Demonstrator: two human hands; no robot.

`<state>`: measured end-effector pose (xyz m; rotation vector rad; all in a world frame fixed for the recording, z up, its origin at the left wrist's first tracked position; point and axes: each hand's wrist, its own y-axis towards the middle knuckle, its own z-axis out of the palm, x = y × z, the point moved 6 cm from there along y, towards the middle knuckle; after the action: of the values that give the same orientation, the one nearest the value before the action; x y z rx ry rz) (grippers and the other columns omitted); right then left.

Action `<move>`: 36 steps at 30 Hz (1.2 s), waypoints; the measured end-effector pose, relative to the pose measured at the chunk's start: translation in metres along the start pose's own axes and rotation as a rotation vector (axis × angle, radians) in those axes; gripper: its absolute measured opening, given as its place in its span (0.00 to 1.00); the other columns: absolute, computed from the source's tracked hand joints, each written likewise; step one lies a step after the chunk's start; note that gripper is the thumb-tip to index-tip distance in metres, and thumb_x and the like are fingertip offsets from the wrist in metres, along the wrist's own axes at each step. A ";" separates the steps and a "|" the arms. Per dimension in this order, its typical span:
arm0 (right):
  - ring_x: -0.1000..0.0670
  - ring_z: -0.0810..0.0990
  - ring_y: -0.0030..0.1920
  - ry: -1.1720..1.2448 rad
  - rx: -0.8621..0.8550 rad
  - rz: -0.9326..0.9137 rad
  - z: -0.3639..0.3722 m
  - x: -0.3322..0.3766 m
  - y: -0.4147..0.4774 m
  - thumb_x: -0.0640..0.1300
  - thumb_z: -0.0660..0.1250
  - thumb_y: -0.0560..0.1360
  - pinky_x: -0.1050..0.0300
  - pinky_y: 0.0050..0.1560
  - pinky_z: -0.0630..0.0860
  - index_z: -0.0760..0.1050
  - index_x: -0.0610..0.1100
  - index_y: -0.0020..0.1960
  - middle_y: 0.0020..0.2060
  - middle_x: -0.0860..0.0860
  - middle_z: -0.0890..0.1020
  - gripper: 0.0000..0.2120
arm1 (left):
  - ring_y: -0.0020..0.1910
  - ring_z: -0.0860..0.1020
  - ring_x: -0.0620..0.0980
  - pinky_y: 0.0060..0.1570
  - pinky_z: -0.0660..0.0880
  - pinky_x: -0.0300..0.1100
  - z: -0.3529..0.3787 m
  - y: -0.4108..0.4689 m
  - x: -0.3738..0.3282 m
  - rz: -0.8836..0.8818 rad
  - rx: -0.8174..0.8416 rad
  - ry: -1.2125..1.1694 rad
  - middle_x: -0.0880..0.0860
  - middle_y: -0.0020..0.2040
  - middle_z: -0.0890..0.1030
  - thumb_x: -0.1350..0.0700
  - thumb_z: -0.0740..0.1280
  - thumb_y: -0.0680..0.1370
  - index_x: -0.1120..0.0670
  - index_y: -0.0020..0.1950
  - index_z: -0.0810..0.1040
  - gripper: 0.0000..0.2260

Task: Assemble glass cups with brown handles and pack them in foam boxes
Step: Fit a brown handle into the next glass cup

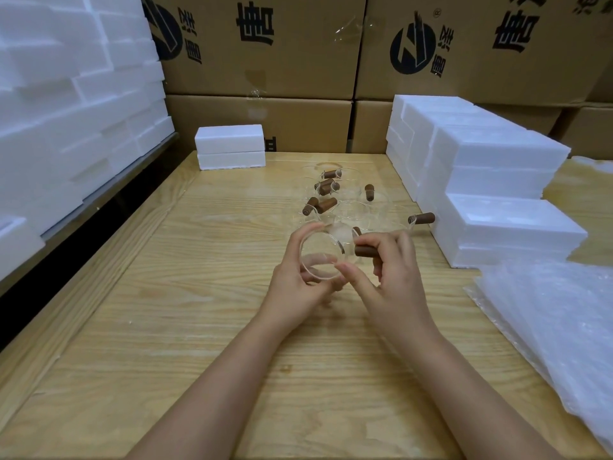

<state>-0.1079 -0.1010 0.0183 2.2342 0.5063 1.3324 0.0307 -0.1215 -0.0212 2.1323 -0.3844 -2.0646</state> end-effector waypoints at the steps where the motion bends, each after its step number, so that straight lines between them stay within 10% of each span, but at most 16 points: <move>1: 0.67 0.73 0.51 -0.005 -0.002 -0.013 0.000 0.000 0.000 0.53 0.68 0.71 0.75 0.50 0.67 0.74 0.41 0.57 0.49 0.57 0.67 0.20 | 0.39 0.84 0.56 0.38 0.82 0.52 0.001 0.000 -0.001 0.008 0.029 -0.016 0.52 0.50 0.84 0.52 0.77 0.67 0.31 0.63 0.66 0.31; 7: 0.65 0.70 0.45 -0.025 -0.009 -0.041 -0.004 -0.007 0.003 0.41 0.75 0.70 0.72 0.52 0.68 0.75 0.45 0.58 0.50 0.54 0.67 0.18 | 0.57 0.81 0.53 0.49 0.79 0.52 0.004 -0.003 0.001 -0.044 0.143 -0.272 0.65 0.61 0.76 0.55 0.75 0.66 0.36 0.70 0.64 0.37; 13: 0.59 0.72 0.43 0.014 -0.014 -0.033 -0.001 -0.011 0.003 0.38 0.75 0.69 0.70 0.49 0.70 0.72 0.48 0.58 0.52 0.49 0.69 0.20 | 0.49 0.83 0.55 0.47 0.79 0.47 0.007 0.001 -0.002 -0.118 0.105 -0.434 0.60 0.66 0.75 0.46 0.66 0.75 0.32 0.61 0.73 0.16; 20: 0.54 0.74 0.48 0.018 -0.037 -0.009 -0.001 -0.010 0.001 0.37 0.74 0.70 0.70 0.50 0.70 0.73 0.49 0.58 0.55 0.51 0.68 0.20 | 0.56 0.80 0.64 0.53 0.80 0.47 0.001 0.003 0.002 -0.189 0.046 -0.627 0.59 0.62 0.79 0.60 0.67 0.73 0.51 0.73 0.64 0.29; 26: 0.49 0.66 0.61 -0.056 -0.243 0.050 0.000 -0.001 -0.010 0.43 0.76 0.69 0.67 0.65 0.62 0.77 0.49 0.53 0.60 0.50 0.62 0.14 | 0.55 0.81 0.59 0.51 0.79 0.43 0.002 0.003 -0.003 -0.176 0.005 -0.653 0.59 0.67 0.76 0.63 0.69 0.73 0.57 0.73 0.64 0.30; 36: 0.54 0.77 0.53 0.194 -0.137 0.171 0.011 0.004 -0.013 0.59 0.68 0.72 0.63 0.55 0.72 0.72 0.58 0.61 0.53 0.57 0.77 0.19 | 0.60 0.79 0.53 0.55 0.77 0.43 0.005 0.002 -0.011 -0.030 -0.058 -0.479 0.45 0.63 0.79 0.49 0.82 0.59 0.51 0.65 0.67 0.39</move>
<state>-0.0967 -0.0910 0.0096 2.0854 0.2849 1.6306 0.0251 -0.1201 -0.0106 1.6016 -0.3401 -2.5587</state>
